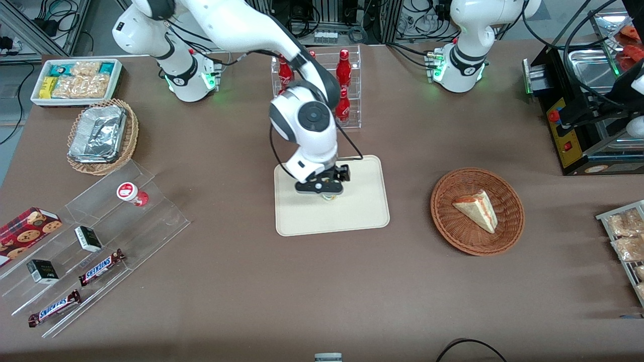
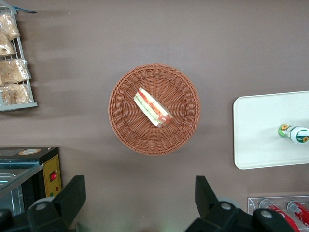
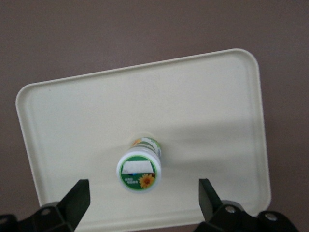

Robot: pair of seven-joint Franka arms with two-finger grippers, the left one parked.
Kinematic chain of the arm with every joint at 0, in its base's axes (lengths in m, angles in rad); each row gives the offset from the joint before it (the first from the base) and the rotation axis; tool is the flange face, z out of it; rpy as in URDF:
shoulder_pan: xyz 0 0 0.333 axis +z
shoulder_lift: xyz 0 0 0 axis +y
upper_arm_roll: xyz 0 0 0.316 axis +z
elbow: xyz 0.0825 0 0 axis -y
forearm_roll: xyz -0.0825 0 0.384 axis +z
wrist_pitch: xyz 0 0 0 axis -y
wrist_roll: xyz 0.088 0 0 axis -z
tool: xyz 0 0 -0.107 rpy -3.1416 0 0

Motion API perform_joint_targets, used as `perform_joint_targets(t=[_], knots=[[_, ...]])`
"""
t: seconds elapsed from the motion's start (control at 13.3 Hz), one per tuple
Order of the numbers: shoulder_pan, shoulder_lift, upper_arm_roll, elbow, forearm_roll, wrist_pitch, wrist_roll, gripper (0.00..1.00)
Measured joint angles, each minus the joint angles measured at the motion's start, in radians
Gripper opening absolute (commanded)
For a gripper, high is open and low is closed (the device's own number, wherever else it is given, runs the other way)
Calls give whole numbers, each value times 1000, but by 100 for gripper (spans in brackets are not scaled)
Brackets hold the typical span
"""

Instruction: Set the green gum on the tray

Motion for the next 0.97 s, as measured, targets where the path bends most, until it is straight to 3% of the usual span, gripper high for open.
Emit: perform_joint_targets(t=[0.38, 0.6, 0.82, 0.97], knots=[[-119, -357, -15, -142, -9, -220, -204, 100], [-187, -550, -25, -197, -141, -383, -257, 100], [-264, -630, -65, -209, -173, -484, -420, 100], [-382, -633, -74, -206, -175, -503, -564, 100]])
